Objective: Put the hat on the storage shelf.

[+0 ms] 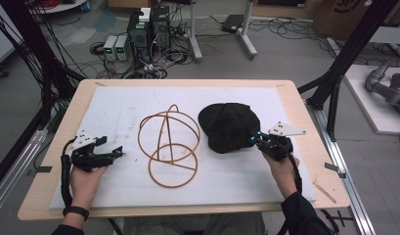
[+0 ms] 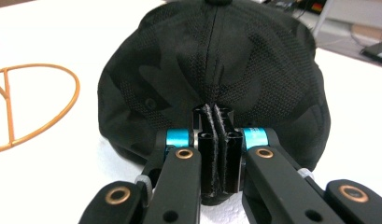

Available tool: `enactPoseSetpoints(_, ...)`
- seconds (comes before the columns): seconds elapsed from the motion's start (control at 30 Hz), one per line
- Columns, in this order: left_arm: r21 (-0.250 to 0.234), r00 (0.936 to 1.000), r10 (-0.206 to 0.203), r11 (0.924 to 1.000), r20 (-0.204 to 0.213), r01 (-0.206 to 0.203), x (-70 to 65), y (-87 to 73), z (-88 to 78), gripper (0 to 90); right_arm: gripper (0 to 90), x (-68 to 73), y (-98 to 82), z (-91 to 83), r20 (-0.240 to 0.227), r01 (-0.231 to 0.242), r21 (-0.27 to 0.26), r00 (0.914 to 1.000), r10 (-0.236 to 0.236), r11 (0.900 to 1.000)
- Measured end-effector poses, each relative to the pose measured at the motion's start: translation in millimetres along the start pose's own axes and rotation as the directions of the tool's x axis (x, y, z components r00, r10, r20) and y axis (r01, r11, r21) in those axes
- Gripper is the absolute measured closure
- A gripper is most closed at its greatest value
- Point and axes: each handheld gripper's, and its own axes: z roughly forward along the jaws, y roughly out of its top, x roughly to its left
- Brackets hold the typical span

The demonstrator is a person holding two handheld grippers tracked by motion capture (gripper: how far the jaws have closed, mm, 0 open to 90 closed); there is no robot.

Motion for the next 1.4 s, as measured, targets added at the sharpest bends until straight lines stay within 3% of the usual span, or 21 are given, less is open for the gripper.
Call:
enactPoseSetpoints(0.3,0.003,1.0,0.0,1.0,0.004,0.0,-0.3,-0.2,0.9,21.6,89.9,5.4,22.8,-16.8,-0.009,-0.008,-0.107,0.9999,0.007,0.994)
enactPoseSetpoints(0.47,0.0,1.0,-0.001,1.0,0.002,0.001,0.0,0.0,0.3,21.6,89.9,7.8,31.6,-21.4,-0.005,-0.006,-0.143,1.0,0.005,0.99)
enactPoseSetpoints(0.63,0.0,1.0,-0.001,1.0,0.001,0.001,0.1,-0.1,0.3,21.6,89.9,11.6,38.4,-26.1,-0.029,-0.022,-0.178,0.9994,0.018,0.984)
enactPoseSetpoints(1.03,0.0,1.0,0.002,1.0,0.001,-0.002,-0.1,0.0,0.9,21.7,89.9,16.8,62.5,-40.9,-0.031,-0.047,-0.279,0.9987,0.04,0.959)
enactPoseSetpoints(1.4,-0.005,1.0,0.001,1.0,0.0,-0.001,-0.4,0.1,0.6,21.7,89.9,24.7,88.5,-40.8,-0.017,-0.046,-0.325,0.999,0.042,0.944)
